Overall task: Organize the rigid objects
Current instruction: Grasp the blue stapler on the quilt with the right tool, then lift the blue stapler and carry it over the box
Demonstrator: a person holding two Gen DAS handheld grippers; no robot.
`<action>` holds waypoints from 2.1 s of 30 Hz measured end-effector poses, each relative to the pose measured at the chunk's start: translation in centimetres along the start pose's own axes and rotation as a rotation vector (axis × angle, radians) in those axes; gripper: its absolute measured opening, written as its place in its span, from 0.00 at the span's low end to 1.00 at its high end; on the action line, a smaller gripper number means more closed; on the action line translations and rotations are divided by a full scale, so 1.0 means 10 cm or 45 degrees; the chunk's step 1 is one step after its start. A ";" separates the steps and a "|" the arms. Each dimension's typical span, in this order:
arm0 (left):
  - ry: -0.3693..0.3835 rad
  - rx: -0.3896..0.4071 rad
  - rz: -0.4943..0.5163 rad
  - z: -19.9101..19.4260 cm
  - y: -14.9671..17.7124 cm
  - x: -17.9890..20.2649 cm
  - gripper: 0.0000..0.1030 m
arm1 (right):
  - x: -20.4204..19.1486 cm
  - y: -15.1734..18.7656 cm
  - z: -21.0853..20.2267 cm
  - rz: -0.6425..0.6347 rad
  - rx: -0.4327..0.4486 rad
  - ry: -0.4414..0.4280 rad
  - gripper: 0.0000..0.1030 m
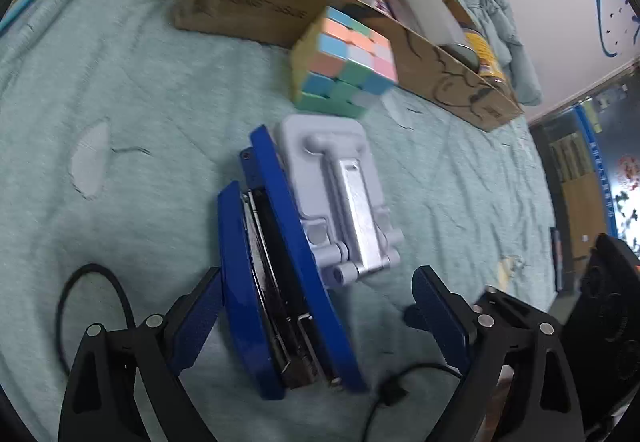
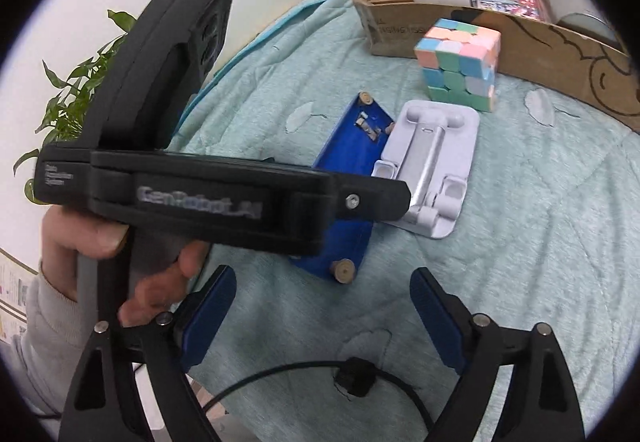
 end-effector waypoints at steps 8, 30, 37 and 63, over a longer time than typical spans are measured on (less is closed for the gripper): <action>0.222 -0.024 -0.021 0.24 0.16 0.48 0.89 | 0.31 0.17 -0.14 0.043 0.023 0.161 0.77; 0.342 0.148 0.030 -0.44 0.28 0.56 0.82 | 0.52 0.19 0.03 0.465 -0.067 -0.418 0.51; 0.547 0.089 0.031 -0.33 0.32 0.73 0.75 | 0.73 0.37 -0.14 0.546 0.015 -0.466 0.58; 0.595 0.002 -0.015 0.17 0.34 0.55 0.81 | 0.25 0.47 -0.20 -0.171 0.345 0.481 0.72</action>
Point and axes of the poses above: each gripper's, at about its wrist camera, not at the fingertips, and z roughly the way its jaws point, x to its right, y to its underside, the point moved 4 cm from there along z, roughly the way its jaws point, and after that the axes turned 6 degrees about y, right-handed, at the moved point
